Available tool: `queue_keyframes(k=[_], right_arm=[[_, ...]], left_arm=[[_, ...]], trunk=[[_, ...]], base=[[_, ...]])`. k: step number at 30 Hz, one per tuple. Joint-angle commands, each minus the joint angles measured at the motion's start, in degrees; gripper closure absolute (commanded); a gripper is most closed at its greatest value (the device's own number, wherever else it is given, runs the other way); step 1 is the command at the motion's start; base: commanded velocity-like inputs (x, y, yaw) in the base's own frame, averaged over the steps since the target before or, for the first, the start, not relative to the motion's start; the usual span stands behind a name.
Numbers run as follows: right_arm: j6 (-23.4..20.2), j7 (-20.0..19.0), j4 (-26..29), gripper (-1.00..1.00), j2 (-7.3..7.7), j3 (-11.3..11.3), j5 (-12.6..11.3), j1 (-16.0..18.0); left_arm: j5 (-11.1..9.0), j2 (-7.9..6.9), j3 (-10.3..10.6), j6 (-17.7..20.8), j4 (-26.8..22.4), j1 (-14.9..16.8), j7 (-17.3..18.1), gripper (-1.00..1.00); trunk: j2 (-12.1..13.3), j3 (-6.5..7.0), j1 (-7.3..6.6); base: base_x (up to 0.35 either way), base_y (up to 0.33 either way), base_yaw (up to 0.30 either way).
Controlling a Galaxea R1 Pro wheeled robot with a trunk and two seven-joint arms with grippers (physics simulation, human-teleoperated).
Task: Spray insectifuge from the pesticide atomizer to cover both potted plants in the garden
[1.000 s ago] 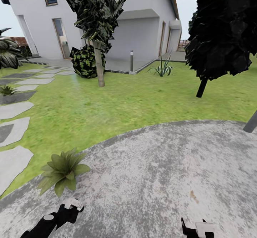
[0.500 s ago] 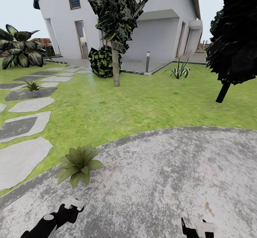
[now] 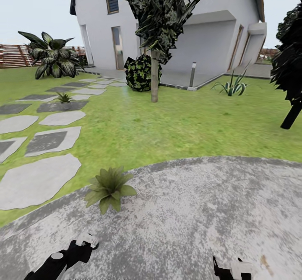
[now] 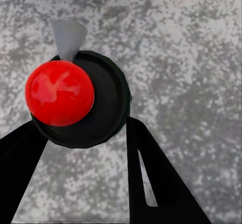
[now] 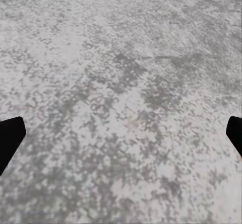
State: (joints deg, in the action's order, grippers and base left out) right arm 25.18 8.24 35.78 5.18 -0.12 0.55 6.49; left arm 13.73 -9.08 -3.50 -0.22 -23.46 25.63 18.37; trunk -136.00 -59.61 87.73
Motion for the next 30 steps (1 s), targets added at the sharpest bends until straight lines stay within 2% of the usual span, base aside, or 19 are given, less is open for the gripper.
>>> queue_keyframes(k=[1,22,30], right_arm=[[0.1,0.2,0.0,-1.0,0.01,0.0,0.1,0.0],[0.1,0.2,0.0,-1.0,0.01,0.0,0.1,0.0],[0.1,0.2,0.0,-1.0,0.01,0.0,0.1,0.0]], left_arm=[[0.6,0.04,-0.4,0.0,0.0,0.0,0.3,1.0],[0.6,0.12,-0.3,0.1,-0.1,0.0,0.2,1.0],[0.6,0.12,-0.3,0.1,-0.1,0.0,0.3,1.0]], trunk=[[0.0,-0.02,-0.01],[0.0,0.64,-0.01],[3.2,2.33,-1.77]], base=[[0.0,0.0,0.277],[0.0,0.0,0.277],[0.0,0.0,0.277]])
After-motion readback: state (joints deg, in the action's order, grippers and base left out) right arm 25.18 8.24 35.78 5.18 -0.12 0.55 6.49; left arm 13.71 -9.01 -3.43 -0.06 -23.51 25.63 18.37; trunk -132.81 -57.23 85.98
